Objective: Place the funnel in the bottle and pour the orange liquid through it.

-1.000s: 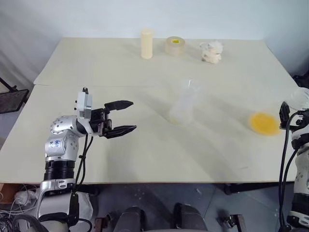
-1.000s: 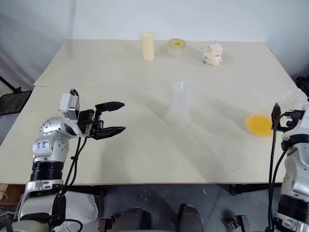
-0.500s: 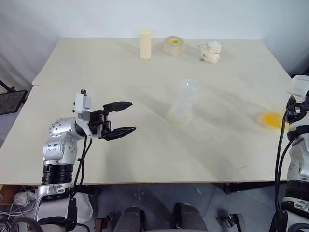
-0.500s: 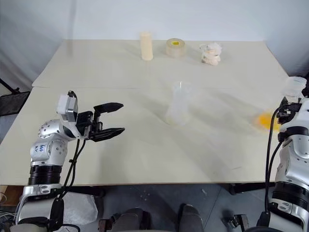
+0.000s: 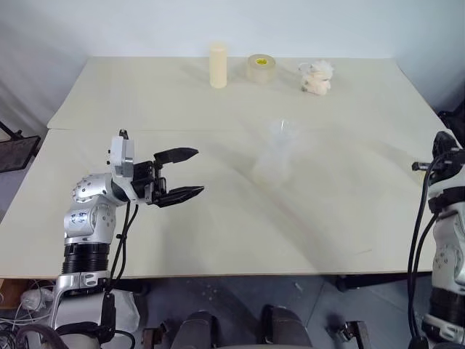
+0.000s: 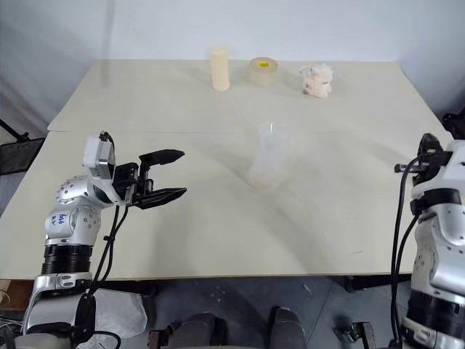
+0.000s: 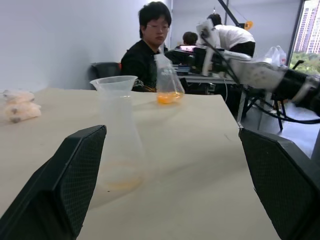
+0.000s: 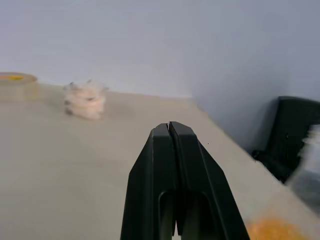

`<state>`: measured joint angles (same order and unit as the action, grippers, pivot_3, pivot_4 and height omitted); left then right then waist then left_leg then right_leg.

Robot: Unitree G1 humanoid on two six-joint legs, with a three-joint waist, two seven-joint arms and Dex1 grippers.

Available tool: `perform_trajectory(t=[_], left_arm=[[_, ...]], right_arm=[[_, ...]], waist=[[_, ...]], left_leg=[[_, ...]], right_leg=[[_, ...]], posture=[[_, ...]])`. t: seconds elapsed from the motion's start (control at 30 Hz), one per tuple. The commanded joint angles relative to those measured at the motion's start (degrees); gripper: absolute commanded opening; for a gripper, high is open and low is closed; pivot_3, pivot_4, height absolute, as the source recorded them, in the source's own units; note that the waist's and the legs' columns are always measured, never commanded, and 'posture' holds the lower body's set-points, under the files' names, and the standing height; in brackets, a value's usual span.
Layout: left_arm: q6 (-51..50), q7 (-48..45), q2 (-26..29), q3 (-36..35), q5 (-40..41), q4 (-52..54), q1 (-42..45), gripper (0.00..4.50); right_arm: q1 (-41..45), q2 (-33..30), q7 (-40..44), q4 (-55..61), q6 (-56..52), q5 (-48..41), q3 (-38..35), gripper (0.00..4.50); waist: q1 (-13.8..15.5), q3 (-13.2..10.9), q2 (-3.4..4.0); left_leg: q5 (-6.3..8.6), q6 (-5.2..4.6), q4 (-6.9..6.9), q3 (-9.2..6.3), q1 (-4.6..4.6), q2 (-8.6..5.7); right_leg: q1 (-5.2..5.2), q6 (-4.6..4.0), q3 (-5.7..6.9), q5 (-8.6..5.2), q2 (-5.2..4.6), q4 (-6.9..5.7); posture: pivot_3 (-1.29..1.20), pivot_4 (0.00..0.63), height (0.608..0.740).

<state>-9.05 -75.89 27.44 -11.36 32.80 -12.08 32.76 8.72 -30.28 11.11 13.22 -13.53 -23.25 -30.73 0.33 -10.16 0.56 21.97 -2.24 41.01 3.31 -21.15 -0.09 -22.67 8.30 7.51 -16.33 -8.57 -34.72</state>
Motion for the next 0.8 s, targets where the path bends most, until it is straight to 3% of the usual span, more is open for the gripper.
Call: perform_trajectory(t=[0.03,0.2,0.37,0.53,0.63,0.8], left_arm=[[0.36,2.52,-1.11,-0.5,1.7,4.79,-2.69,4.5],[-2.04,4.75,-1.57,-0.14,3.53,10.94,-8.85,4.5],[-0.62,4.8,-1.1,-0.09,2.51,10.13,-10.35,4.5],[-0.88,5.35,-2.0,0.28,3.77,9.59,-7.83,4.5],[1.84,4.08,-3.09,1.22,2.4,6.01,-6.56,4.5],[1.84,2.92,-4.7,3.14,2.78,6.42,-7.76,4.5]], right_arm=[[-5.62,-2.07,1.73,9.78,-6.78,-5.54,-4.49,0.04],[-13.48,-6.36,5.68,17.08,-15.19,-13.01,-11.08,0.04],[-21.98,-7.4,9.04,22.92,-21.55,-19.55,-14.91,0.04],[-21.12,-8.95,10.81,20.47,-23.81,-23.93,-15.73,0.04],[-20.63,-10.01,10.25,19.42,-26.69,-25.93,-16.23,0.62],[-19.13,-10.47,8.33,19.92,-26.12,-25.22,-17.6,2.18]], waist=[[-0.04,0.0,0.0],[0.0,0.0,0.02],[1.14,0.01,0.02],[1.21,0.0,0.02],[1.28,0.01,0.04],[1.13,0.01,0.03]], left_leg=[[0.0,0.0,0.0,-0.01,-0.01,0.0],[0.01,-0.02,-0.01,0.14,0.04,0.02],[0.01,-0.02,0.01,0.19,0.1,0.04],[0.04,-0.1,0.05,0.27,0.11,-0.03],[0.03,-0.1,0.06,0.25,0.11,-0.09],[0.04,-0.1,0.0,0.29,0.11,-0.18]], right_leg=[[0.0,0.0,0.0,0.0,0.0,0.01],[0.0,0.0,-0.1,0.0,0.01,0.08],[0.05,0.0,-0.16,0.0,0.03,0.13],[0.1,0.0,-0.33,0.0,0.02,0.24],[0.1,0.0,-0.28,0.0,0.03,0.23],[0.08,0.0,-0.24,0.0,0.04,0.27]], posture=[[0.0,0.15,0.74],[0.0,0.15,0.74],[0.0,0.15,0.74],[0.0,0.15,0.74],[0.0,0.15,0.74],[0.0,0.15,0.74]])
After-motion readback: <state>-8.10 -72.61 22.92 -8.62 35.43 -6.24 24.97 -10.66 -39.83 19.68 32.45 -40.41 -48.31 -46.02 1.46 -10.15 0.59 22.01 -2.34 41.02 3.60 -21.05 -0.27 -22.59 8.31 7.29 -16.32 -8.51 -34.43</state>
